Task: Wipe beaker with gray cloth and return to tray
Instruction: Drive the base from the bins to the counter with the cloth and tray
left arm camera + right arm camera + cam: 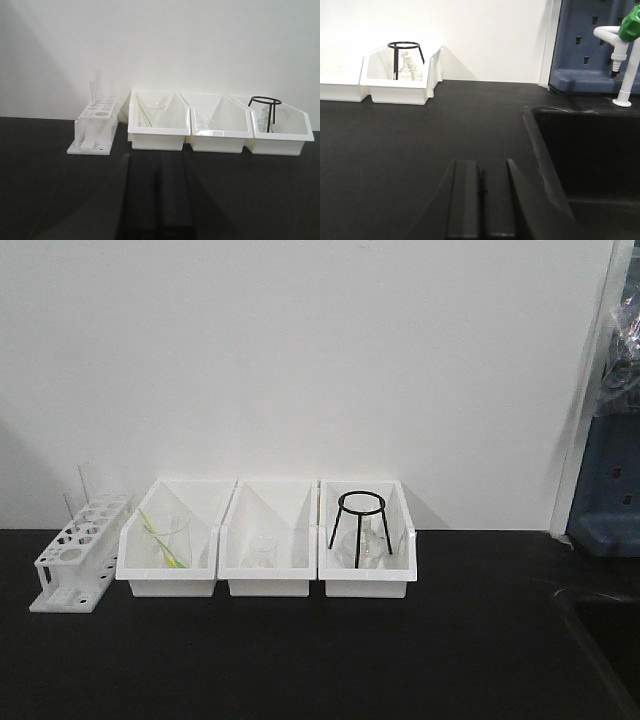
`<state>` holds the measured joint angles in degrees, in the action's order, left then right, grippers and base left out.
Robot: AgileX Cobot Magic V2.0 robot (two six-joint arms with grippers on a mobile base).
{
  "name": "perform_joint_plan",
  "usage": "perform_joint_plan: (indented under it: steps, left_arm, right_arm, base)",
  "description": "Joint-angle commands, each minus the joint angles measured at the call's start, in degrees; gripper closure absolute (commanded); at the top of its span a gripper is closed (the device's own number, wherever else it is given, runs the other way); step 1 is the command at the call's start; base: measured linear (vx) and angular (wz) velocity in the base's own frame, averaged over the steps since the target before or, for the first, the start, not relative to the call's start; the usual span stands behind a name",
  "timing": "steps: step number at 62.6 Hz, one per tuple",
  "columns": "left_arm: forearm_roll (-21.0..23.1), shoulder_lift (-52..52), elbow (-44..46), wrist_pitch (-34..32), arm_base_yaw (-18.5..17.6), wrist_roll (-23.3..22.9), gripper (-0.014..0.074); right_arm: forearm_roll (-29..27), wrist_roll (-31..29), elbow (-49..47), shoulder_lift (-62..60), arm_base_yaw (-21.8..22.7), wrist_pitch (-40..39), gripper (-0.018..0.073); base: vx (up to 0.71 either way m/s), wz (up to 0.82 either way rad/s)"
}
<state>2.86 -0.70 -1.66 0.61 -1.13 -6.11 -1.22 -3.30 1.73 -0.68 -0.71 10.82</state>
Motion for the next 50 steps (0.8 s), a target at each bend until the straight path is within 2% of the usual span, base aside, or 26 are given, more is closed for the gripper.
perform_joint_plan:
  steps: [1,50]
  left_arm:
    - [0.5,-0.9,-1.6,-4.6,0.2,-0.3,0.0603]
    - [0.5,-0.9,-1.6,-4.6,0.2,-0.3,0.0603]
  right_arm:
    - [0.5,-0.2,0.3,-0.3,0.4,-4.6,0.0571]
    - [0.5,-0.2,0.3,-0.3,0.4,-4.6,0.0571]
  base:
    - [0.0,0.0]
    - [-0.01,0.02]
